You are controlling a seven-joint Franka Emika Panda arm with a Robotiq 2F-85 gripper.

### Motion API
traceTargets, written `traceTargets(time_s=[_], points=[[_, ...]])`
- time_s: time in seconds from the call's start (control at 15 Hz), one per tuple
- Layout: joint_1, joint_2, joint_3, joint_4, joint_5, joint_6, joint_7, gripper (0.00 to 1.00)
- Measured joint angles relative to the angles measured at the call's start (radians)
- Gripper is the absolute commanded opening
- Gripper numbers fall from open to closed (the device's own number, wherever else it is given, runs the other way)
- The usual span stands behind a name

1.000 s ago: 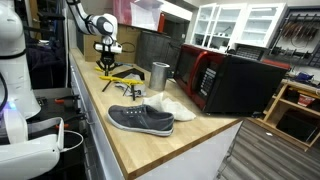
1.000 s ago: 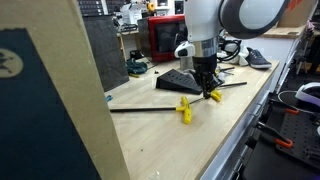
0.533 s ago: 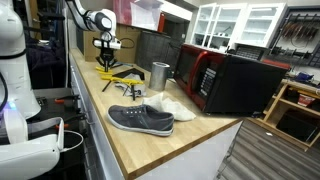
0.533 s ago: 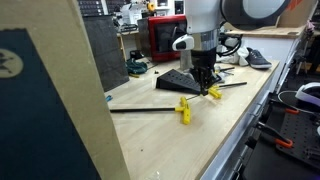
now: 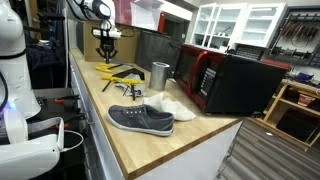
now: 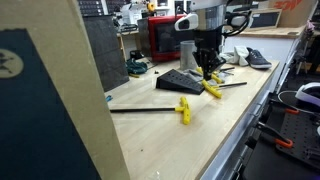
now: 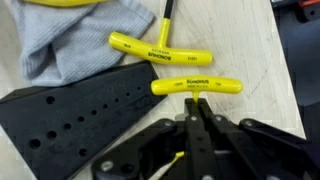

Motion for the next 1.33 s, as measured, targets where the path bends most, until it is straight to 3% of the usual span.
traceTargets(time_s=[0.27, 0.53, 1.33], points=[[-0.011, -0.104, -0.009, 0.010, -0.088, -0.144, 0.024, 0.01], [-0.038, -0.171, -0.014, 0.046, -0.252, -0.276, 0.078, 0.01], [-0.072, -0.139, -0.016, 0.127, -0.716, -0.558, 0.219, 0.01]])
